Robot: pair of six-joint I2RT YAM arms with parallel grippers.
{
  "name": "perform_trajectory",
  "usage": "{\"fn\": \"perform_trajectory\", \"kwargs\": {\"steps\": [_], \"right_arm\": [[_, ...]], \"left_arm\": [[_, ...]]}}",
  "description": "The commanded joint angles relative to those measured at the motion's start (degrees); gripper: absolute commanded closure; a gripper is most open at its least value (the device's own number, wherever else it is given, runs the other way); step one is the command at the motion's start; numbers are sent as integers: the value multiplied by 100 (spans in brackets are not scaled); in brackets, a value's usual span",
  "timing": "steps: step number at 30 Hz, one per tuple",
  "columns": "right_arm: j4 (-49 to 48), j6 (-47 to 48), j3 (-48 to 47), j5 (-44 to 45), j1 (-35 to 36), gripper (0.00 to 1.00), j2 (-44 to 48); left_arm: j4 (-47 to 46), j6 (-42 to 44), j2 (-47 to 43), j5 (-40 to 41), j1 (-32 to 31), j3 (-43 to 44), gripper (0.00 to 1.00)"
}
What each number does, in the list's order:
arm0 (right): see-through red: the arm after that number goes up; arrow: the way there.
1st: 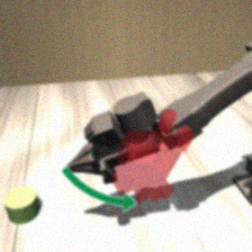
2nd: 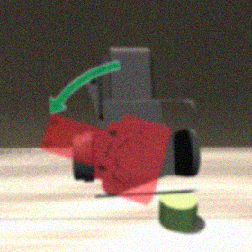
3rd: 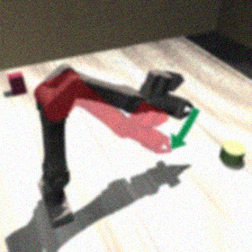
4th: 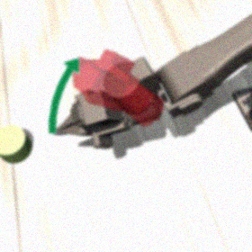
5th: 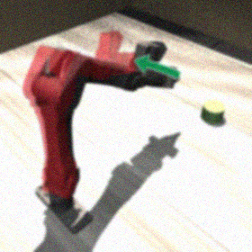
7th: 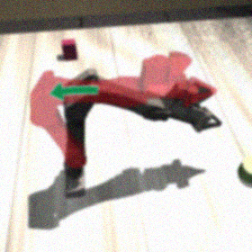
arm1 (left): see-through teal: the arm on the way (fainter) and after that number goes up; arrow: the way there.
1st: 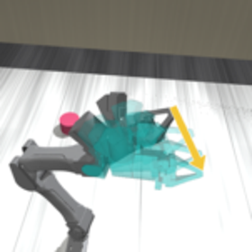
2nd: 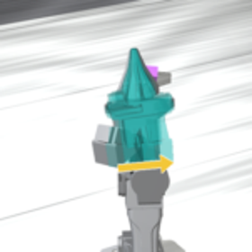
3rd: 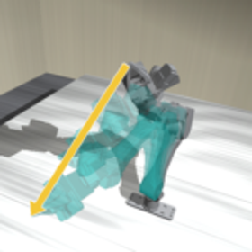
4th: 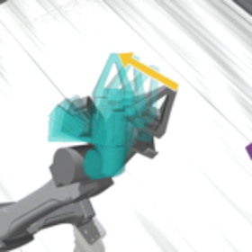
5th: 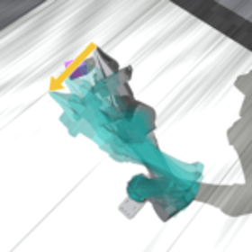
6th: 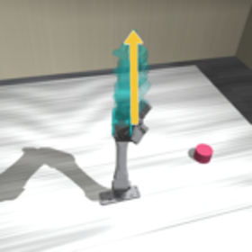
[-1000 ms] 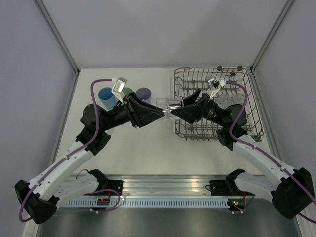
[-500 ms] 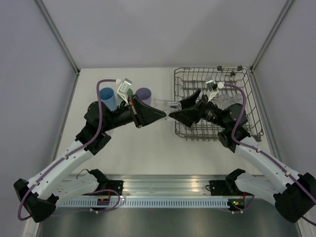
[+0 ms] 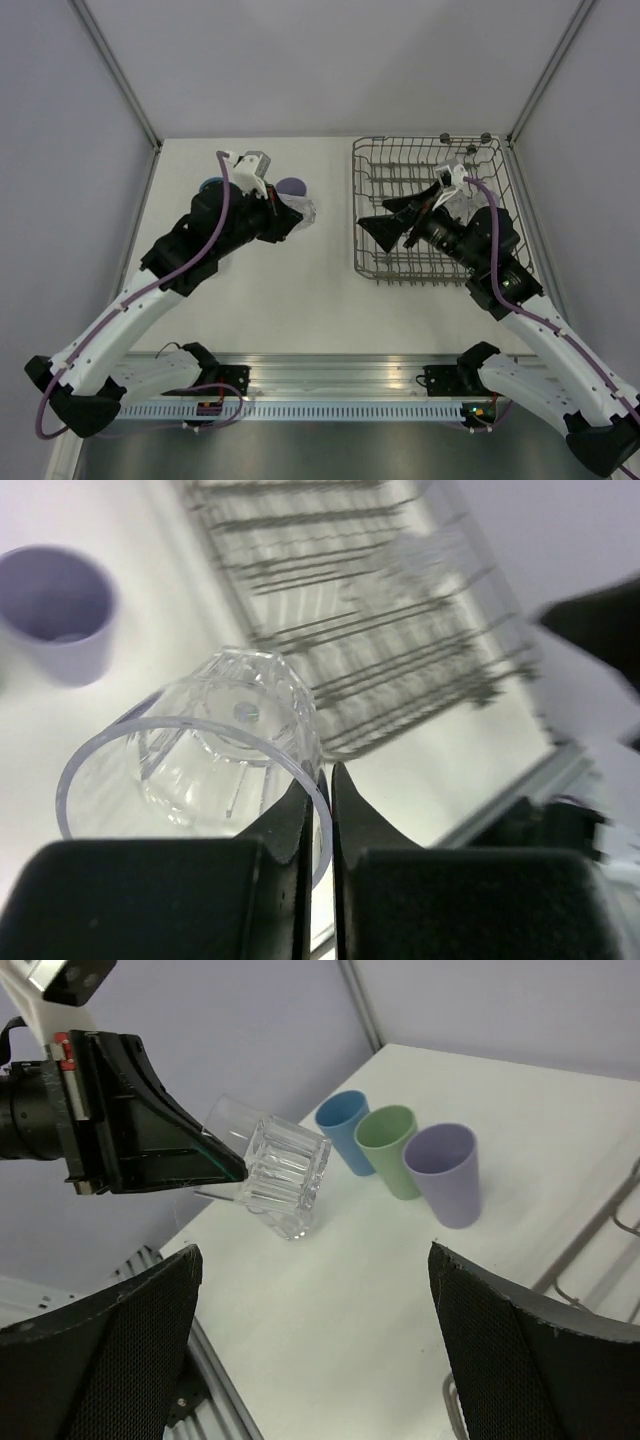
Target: Unload the cups from the dish rack
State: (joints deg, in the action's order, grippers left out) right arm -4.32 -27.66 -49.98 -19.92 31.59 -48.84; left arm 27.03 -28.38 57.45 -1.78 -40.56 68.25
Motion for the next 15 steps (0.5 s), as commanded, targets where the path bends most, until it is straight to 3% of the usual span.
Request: {"fn": "perform_trajectory", "kwargs": {"steps": [1, 4, 15], "right_arm": [[1107, 752, -320, 673, -4, 2, 146], [1468, 876, -399, 955, -13, 2, 199], [2004, 1210, -302, 1254, -13, 2, 480]], "left_arm": [[1557, 702, 669, 1433, 48, 583, 98], [2148, 720, 1143, 1900, 91, 804, 98], [2527, 1150, 2121, 1172, 1111, 690, 98]]}}
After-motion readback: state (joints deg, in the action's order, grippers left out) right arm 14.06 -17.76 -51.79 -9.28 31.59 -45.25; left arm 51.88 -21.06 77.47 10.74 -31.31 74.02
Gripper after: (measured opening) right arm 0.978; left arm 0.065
